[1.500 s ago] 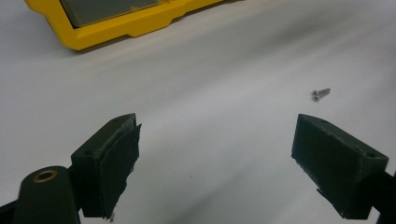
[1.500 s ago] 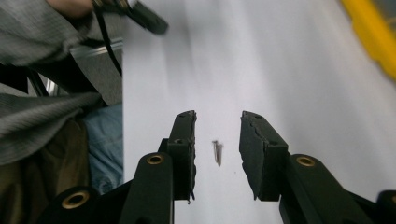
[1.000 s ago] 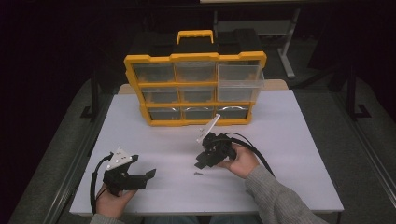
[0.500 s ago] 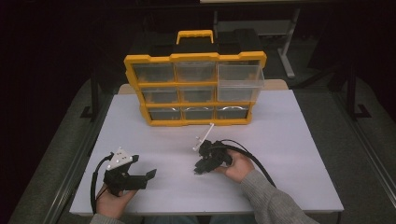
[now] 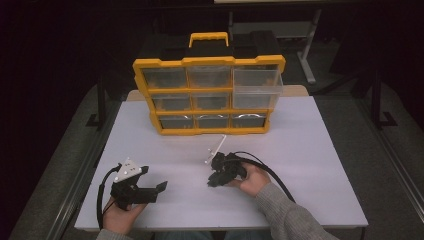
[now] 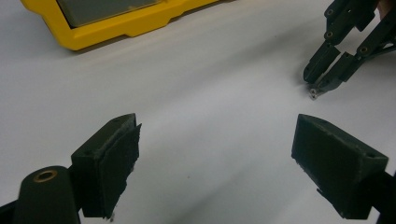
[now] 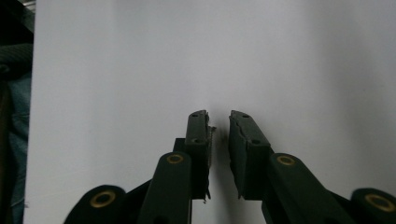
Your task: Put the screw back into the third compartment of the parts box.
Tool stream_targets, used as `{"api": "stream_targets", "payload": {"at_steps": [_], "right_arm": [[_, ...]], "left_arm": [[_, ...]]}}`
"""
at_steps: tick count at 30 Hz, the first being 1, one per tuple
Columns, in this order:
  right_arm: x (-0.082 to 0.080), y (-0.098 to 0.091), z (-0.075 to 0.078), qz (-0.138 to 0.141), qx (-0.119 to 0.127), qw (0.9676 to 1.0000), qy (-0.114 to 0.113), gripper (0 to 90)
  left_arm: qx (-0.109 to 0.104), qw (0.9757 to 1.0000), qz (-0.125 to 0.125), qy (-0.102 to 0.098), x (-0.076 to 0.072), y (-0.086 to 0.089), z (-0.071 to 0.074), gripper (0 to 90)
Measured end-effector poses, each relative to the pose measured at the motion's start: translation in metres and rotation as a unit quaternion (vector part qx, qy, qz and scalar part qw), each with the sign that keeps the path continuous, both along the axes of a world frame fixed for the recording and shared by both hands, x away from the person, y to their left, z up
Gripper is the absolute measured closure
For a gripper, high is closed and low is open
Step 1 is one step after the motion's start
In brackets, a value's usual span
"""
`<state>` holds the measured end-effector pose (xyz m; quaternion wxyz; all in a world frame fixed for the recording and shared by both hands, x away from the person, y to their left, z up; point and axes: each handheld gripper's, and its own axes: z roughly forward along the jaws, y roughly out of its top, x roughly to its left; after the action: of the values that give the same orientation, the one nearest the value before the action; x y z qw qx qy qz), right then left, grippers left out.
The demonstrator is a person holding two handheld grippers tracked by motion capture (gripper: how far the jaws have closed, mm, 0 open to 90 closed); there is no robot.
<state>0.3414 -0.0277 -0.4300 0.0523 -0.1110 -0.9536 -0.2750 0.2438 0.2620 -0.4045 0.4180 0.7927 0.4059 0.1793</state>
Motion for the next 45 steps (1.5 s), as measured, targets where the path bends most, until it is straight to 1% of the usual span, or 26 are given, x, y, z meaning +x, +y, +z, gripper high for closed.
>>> {"api": "stream_targets", "payload": {"at_steps": [2,6,7,11,13,14,18,19,20,23,25,27,28,29,30,31,32,34,35,38,39,40,41,42,43,45], "right_arm": [[0.0,0.0,0.0,-0.001,-0.004,1.0,0.002,77.2],[0.0,0.0,-0.001,0.001,-0.004,1.0,-0.003,78.6],[-0.002,0.001,-0.001,0.001,-0.006,0.9999,-0.009,79.7],[-0.003,0.001,-0.001,0.005,-0.01,0.9992,-0.038,85.9],[-0.001,0.0,-0.002,0.004,-0.007,0.9996,-0.028,86.1],[-0.001,0.0,-0.002,0.003,-0.006,0.9996,-0.026,86.2],[0.0,-0.001,-0.001,-0.001,-0.008,0.9995,-0.03,86.5],[0.0,-0.001,-0.001,-0.004,-0.009,0.9996,-0.027,86.6],[0.0,-0.001,-0.001,-0.006,-0.008,0.9997,-0.024,86.7],[0.001,-0.002,-0.001,-0.008,-0.007,0.9998,-0.019,86.8],[0.002,-0.002,-0.001,-0.01,-0.008,0.9998,-0.015,86.8],[0.003,-0.003,0.0,-0.01,-0.011,0.9998,-0.015,86.8],[0.004,-0.004,0.001,-0.009,-0.008,0.9999,-0.011,86.8],[0.005,-0.005,0.003,-0.009,-0.006,0.9999,-0.005,86.8],[0.005,-0.005,0.004,-0.008,-0.005,1.0,-0.002,86.8],[0.005,-0.006,0.007,-0.006,-0.001,1.0,0.003,86.8],[0.005,-0.007,0.009,-0.003,-0.002,1.0,0.006,86.7],[0.004,-0.007,0.014,0.002,0.0,1.0,0.003,86.7],[0.003,-0.008,0.017,-0.001,-0.004,1.0,0.008,86.7],[0.003,-0.008,0.026,0.007,-0.001,0.9999,0.008,86.7],[0.003,-0.008,0.03,0.011,0.003,0.9999,0.007,86.7],[0.003,-0.009,0.034,0.01,0.004,0.9999,0.007,86.7],[0.003,-0.009,0.039,0.01,0.008,0.9999,0.009,86.7],[0.003,-0.01,0.043,0.013,0.015,0.9998,0.008,86.7],[0.003,-0.01,0.047,0.012,0.016,0.9998,0.01,86.7],[0.004,-0.011,0.059,0.016,0.017,0.9997,0.005,86.7]], "left_arm": [[0.0,1.0,0.0,0.0,0.0,0.0,0.0,14.3],[0.005,1.0,-0.004,0.0,0.0,0.001,0.0,14.3],[0.0,1.0,-0.001,0.0,0.0,0.0,0.0,14.3],[-0.001,1.0,0.001,-0.001,0.0,0.0,0.0,14.4],[0.001,1.0,-0.001,-0.001,0.0,0.0,0.001,14.4],[-0.001,1.0,0.0,-0.001,0.0,0.0,0.0,14.4],[0.0,1.0,-0.003,-0.002,0.0,-0.001,0.0,14.4],[0.002,1.0,-0.004,-0.003,0.0,-0.001,0.0,14.4],[0.012,0.9999,-0.008,-0.001,0.0,0.0,0.001,14.4],[0.001,1.0,-0.003,-0.003,0.0,-0.001,0.0,14.4],[0.001,1.0,-0.003,-0.002,0.0,0.0,0.0,14.4],[0.001,1.0,-0.003,-0.002,0.0,0.0,0.0,14.4],[0.01,0.9999,-0.007,0.0,0.0,0.001,0.001,14.4],[0.006,1.0,-0.005,0.0,0.0,0.001,0.001,14.4],[0.006,1.0,-0.005,-0.001,0.0,0.001,0.0,14.4],[-0.001,1.0,-0.002,-0.002,0.0,-0.001,0.0,14.4],[0.001,1.0,-0.003,-0.001,0.0,0.0,0.0,14.4],[0.002,1.0,-0.003,-0.002,0.0,-0.001,0.0,14.4],[0.002,1.0,-0.003,-0.002,0.0,-0.001,0.0,14.4],[0.002,1.0,-0.003,-0.002,0.0,0.0,0.0,14.4],[0.0,1.0,-0.002,-0.001,0.0,0.0,0.0,14.4],[0.011,0.9999,-0.007,-0.001,0.0,0.001,0.001,14.4],[-0.001,1.0,0.0,0.0,0.0,0.0,0.0,14.4],[0.0,1.0,0.0,0.001,0.0,0.0,0.0,14.4],[-0.001,1.0,0.0,0.001,0.0,0.0,0.0,14.4],[0.001,1.0,-0.002,-0.001,0.0,0.0,0.0,14.4]]}}
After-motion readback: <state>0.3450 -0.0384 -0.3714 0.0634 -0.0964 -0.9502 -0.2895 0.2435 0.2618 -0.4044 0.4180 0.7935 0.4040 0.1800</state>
